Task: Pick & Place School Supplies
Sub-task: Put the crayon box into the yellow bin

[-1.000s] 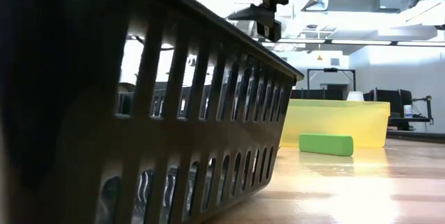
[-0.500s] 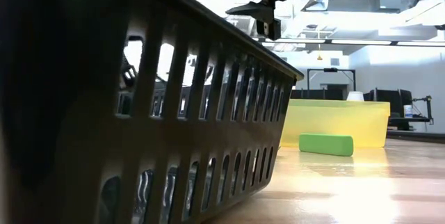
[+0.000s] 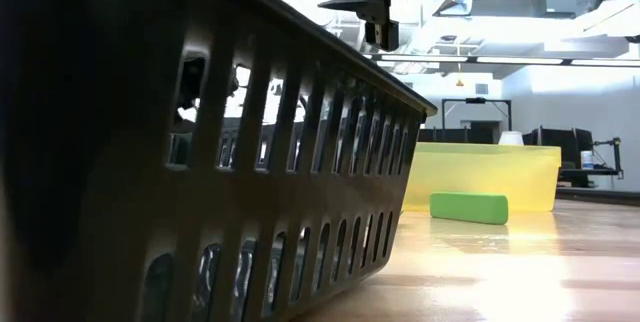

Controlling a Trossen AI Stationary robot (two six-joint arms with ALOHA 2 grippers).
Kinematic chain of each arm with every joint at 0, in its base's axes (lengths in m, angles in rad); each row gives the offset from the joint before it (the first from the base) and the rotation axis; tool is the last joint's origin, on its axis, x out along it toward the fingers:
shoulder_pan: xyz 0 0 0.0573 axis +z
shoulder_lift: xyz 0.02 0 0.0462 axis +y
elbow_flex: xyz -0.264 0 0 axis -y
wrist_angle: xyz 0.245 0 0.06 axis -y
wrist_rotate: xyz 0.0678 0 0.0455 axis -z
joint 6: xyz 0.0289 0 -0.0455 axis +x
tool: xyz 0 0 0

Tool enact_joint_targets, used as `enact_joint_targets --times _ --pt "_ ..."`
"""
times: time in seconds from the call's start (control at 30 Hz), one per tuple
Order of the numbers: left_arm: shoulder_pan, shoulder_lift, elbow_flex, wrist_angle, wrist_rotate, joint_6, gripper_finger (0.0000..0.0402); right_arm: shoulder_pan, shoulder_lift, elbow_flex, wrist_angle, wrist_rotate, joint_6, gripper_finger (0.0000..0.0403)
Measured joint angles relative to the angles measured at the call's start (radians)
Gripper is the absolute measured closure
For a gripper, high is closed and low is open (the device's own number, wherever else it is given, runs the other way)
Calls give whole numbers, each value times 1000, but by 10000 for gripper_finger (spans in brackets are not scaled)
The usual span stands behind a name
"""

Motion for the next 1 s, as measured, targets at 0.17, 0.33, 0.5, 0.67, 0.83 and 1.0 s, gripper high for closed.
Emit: enact_joint_targets --times 0.17,0.33,0.5,0.67,0.83,1.0 --pt "0 23 0 2 -6 24 259 -9 0 0 3 0 0 232" --pt "0 30 0 16 -26 44 259 -15 0 0 9 -1 -5 232" --pt "0 33 0 14 -30 66 259 -15 0 0 15 -1 -6 232" --pt "0 79 0 11 -29 72 259 -15 0 0 31 -1 -8 232" --pt "3 129 5 25 13 87 259 -15 0 0 54 -3 -2 232" --pt "0 127 2 28 32 83 259 -15 0 0 54 -3 -2 232"
